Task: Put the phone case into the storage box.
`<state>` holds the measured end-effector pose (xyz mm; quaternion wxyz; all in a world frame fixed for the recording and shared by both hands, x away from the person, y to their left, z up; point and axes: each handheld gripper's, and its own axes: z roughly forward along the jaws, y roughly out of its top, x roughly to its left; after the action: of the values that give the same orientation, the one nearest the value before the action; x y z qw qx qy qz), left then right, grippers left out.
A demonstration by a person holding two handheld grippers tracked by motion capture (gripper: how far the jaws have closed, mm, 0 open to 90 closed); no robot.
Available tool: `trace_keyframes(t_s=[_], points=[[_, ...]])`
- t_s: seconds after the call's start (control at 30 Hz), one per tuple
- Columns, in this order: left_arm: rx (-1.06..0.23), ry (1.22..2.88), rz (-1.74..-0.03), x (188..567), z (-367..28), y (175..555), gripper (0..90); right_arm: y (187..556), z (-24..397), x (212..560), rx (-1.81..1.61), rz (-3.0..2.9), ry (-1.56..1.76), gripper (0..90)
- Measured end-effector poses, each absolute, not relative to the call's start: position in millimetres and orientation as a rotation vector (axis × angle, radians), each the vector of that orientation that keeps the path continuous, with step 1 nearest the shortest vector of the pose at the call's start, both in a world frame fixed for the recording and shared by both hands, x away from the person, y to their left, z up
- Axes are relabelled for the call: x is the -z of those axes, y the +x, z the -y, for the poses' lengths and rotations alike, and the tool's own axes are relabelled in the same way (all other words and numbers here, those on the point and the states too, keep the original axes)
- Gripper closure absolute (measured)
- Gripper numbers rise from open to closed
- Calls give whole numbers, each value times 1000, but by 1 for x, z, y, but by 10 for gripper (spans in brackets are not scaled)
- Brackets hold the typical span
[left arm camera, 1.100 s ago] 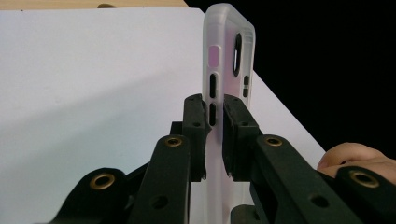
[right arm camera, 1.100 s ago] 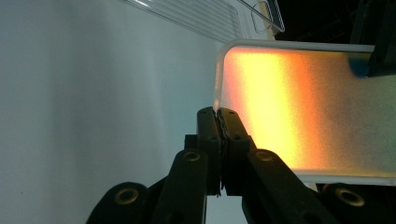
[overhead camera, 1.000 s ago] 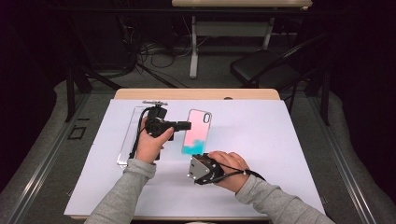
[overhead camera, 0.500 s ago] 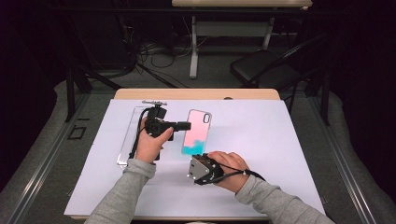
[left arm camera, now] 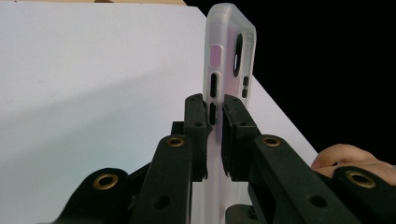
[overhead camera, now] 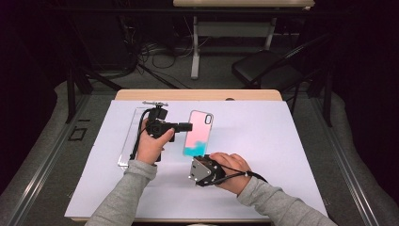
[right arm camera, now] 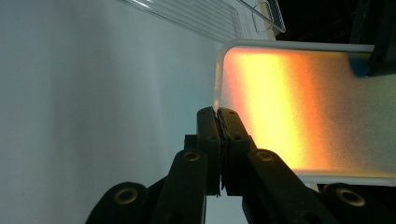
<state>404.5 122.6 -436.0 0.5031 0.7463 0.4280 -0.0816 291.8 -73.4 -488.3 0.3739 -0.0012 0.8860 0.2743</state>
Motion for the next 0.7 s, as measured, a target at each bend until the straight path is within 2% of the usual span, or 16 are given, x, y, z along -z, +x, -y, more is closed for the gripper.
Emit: trace_keyframes(t_s=[0.7], points=[[203,1792,-1034,436,-124,405,821,292,74,488,-726,-2271,20,881]])
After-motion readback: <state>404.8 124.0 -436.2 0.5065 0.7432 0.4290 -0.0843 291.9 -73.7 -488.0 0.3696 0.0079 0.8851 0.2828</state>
